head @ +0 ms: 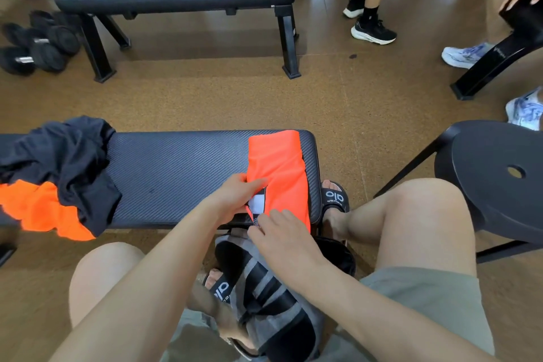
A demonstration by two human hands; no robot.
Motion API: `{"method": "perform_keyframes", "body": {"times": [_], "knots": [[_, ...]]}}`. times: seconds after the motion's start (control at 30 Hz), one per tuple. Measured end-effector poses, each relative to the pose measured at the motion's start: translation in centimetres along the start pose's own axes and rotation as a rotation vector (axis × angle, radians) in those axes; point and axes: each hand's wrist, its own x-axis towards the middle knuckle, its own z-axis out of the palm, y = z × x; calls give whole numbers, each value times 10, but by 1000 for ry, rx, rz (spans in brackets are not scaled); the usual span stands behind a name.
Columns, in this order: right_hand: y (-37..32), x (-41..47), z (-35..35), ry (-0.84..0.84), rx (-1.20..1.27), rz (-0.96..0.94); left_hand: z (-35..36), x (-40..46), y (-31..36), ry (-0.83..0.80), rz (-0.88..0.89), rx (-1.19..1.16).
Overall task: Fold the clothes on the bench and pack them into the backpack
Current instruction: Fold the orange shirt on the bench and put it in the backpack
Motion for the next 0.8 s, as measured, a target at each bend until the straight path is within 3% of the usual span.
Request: {"method": "perform_keyframes", "body": {"times": [0.17, 0.33, 0.53, 0.67, 0.8], "knots": [[0, -19, 4, 10, 3, -224, 1, 3, -2, 63, 42, 43], [6, -29, 4, -34, -35, -276, 2, 0, -2, 103, 96, 56], [1, -24, -5, -62, 51, -87, 4, -11, -9, 25, 75, -104], [-9, -13, -3, -64, -25, 60, -2, -24, -13, -98, 32, -179], [-17, -2, -9, -61, -144, 4, -7, -26, -10, -164, -9, -105]]}}
